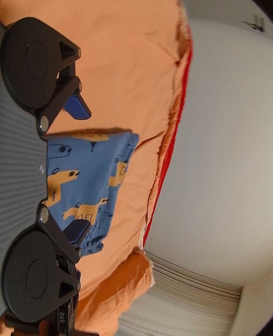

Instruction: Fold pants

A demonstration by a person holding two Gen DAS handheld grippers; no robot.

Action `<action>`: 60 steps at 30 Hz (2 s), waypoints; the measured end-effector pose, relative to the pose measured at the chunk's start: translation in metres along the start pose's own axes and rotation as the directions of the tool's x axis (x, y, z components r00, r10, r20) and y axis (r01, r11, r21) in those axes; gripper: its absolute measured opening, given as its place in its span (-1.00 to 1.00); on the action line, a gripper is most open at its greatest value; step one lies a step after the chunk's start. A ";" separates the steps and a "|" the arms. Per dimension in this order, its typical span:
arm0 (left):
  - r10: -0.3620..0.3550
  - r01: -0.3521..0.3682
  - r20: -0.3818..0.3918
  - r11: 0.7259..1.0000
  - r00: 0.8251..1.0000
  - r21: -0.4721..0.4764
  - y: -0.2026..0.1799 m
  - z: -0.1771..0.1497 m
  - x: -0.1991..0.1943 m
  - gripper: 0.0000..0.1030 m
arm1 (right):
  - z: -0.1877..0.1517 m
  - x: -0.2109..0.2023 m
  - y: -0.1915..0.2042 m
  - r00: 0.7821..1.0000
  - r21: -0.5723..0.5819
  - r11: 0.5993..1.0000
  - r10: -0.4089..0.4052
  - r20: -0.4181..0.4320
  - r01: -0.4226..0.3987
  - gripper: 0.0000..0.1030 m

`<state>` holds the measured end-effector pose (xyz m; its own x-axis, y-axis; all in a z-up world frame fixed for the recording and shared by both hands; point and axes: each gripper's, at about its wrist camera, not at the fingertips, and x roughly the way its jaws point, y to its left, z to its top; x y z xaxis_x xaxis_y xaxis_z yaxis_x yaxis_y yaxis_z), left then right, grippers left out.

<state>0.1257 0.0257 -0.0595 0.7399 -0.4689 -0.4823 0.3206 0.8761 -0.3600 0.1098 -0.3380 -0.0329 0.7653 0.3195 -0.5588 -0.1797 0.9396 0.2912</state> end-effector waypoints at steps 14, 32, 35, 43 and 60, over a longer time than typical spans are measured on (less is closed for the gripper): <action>-0.246 0.225 -0.117 0.961 0.962 -0.163 0.027 0.001 0.020 0.99 | 0.042 0.080 -0.045 0.889 0.239 0.880 0.444 -0.111 -0.410 0.99; -0.173 0.109 -0.211 0.952 0.962 -0.286 0.035 0.004 0.021 0.57 | 0.025 0.057 -0.038 0.964 0.322 0.926 0.243 -0.111 -0.196 -0.10; -0.140 0.062 -0.218 0.942 0.966 -0.330 0.041 0.003 0.018 0.12 | 0.022 0.054 -0.037 0.971 0.347 0.923 0.216 -0.102 -0.169 -0.22; -0.028 -0.056 -0.239 0.940 0.971 -0.337 0.036 0.007 0.002 -0.62 | 0.031 0.033 0.002 0.992 0.163 0.984 0.089 -0.089 -0.074 -0.56; 0.040 -0.105 -0.247 0.961 0.968 -0.255 0.025 -0.009 -0.042 -0.69 | 0.005 -0.015 0.008 0.992 0.250 0.967 0.084 -0.091 -0.058 -0.62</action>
<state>0.0969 0.0663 -0.0554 0.5828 -0.4465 -0.6789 0.0797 0.8629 -0.4991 0.0999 -0.3364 -0.0180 0.6881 0.4067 -0.6010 -0.0640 0.8590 0.5080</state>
